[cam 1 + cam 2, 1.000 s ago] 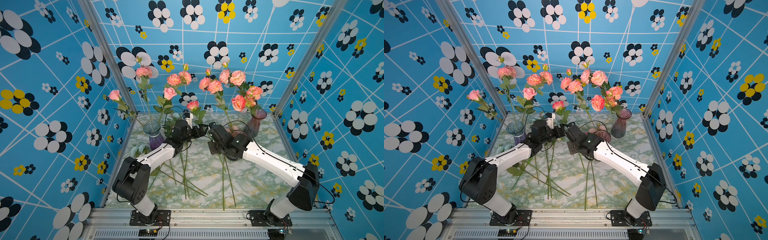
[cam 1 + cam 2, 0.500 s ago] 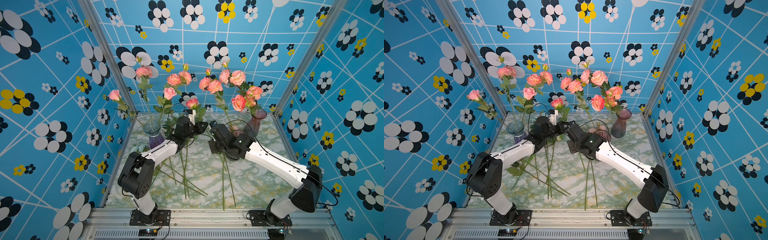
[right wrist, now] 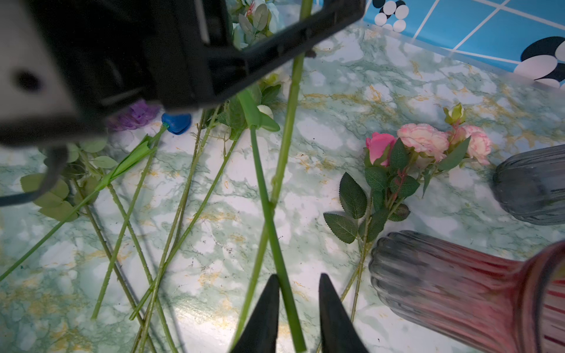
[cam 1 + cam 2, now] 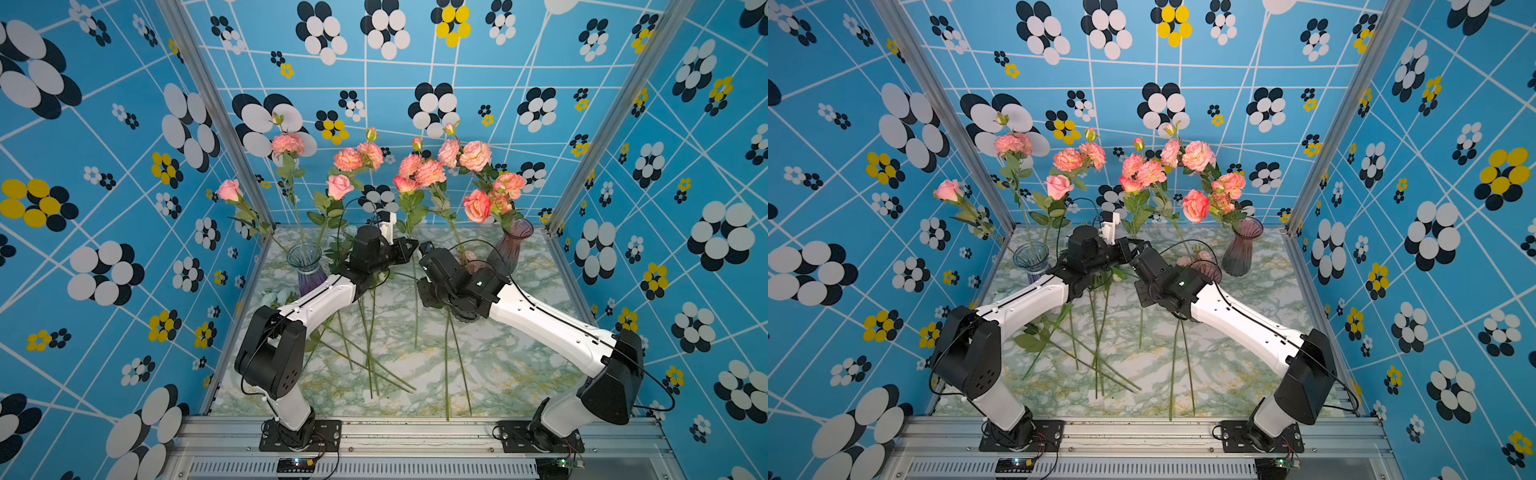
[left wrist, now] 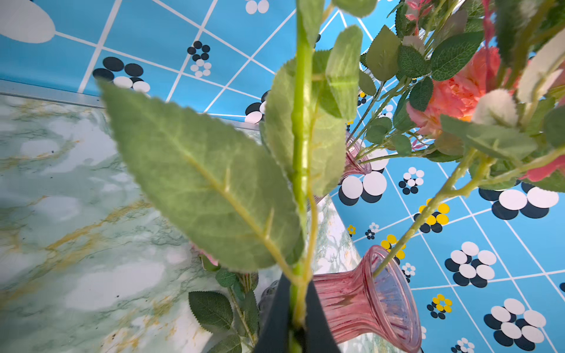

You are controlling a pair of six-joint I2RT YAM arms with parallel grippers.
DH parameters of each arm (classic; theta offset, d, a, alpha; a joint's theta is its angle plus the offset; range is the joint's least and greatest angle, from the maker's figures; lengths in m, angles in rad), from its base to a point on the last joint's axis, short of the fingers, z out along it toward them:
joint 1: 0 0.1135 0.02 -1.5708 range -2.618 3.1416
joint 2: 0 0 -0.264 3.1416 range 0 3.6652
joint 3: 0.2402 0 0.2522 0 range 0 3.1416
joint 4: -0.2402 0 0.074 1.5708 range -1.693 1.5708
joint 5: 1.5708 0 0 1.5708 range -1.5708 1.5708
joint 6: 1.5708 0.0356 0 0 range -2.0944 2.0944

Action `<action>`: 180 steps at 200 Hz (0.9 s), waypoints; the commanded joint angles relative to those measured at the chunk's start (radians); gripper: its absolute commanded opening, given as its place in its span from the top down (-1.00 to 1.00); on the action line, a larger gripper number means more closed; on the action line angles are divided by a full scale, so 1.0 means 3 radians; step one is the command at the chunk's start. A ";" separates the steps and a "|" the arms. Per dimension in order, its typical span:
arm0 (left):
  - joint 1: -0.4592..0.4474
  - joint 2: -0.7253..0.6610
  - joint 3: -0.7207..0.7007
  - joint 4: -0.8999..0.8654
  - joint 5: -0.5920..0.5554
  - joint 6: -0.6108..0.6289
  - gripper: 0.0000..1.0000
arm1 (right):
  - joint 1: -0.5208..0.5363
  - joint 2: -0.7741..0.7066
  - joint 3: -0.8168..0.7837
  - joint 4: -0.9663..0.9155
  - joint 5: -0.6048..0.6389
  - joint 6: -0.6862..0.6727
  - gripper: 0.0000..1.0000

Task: Place the pink flowers into the vase
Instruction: Pick up the flower at the center of the board, then place the flower in the vase.

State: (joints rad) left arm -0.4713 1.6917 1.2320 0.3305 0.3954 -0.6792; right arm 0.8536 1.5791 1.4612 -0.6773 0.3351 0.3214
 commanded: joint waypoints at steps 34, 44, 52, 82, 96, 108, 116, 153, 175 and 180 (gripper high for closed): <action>0.0041 -0.0275 0.0176 -0.0166 -0.0251 0.0344 1.00 | -0.0119 -0.0303 -0.0207 -0.0163 0.0156 -0.0008 -0.11; 0.0047 -0.0328 0.0108 -0.0134 -0.0292 0.0341 1.00 | -0.0153 -0.0351 -0.0220 -0.0183 0.0166 -0.0021 -0.19; 0.0048 -0.0365 0.0047 -0.0108 -0.0320 0.0337 1.00 | -0.0179 -0.0384 -0.0237 -0.0190 0.0166 -0.0030 -0.28; 0.0062 -0.0416 -0.0114 -0.0023 -0.0371 0.0297 1.00 | -0.0310 -0.0445 -0.0233 -0.0193 0.0117 -0.0075 -0.52; 0.0073 -0.0418 -0.0166 0.0023 -0.0368 0.0258 1.00 | -0.0357 -0.0433 -0.0209 -0.0193 0.0101 -0.0077 -0.61; 0.0072 -0.0423 -0.0218 0.0075 -0.0358 0.0219 1.00 | -0.0388 -0.0432 -0.0188 -0.0192 0.0095 -0.0086 -0.65; 0.0072 -0.0440 -0.0246 0.0096 -0.0352 0.0210 1.00 | -0.0414 -0.0433 -0.0176 -0.0192 0.0100 -0.0085 -0.68; 0.0068 -0.0527 -0.0413 0.0171 -0.0373 0.0213 1.00 | -0.0607 -0.0355 -0.0024 -0.0223 0.0079 -0.0094 -0.73; 0.0052 -0.0561 -0.0499 0.0185 -0.0358 0.0218 1.00 | -0.0682 -0.0250 0.0137 -0.0214 -0.0041 -0.0097 -0.75; 0.0048 -0.0573 -0.0529 0.0194 -0.0357 0.0216 1.00 | -0.0684 -0.0228 0.0184 -0.0217 -0.0051 -0.0103 -0.75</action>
State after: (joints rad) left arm -0.4572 1.5715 1.1053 0.3447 0.2947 -0.6128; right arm 0.6632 1.4773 1.4448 -0.7269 0.3515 0.3016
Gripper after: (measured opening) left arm 0.076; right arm 0.873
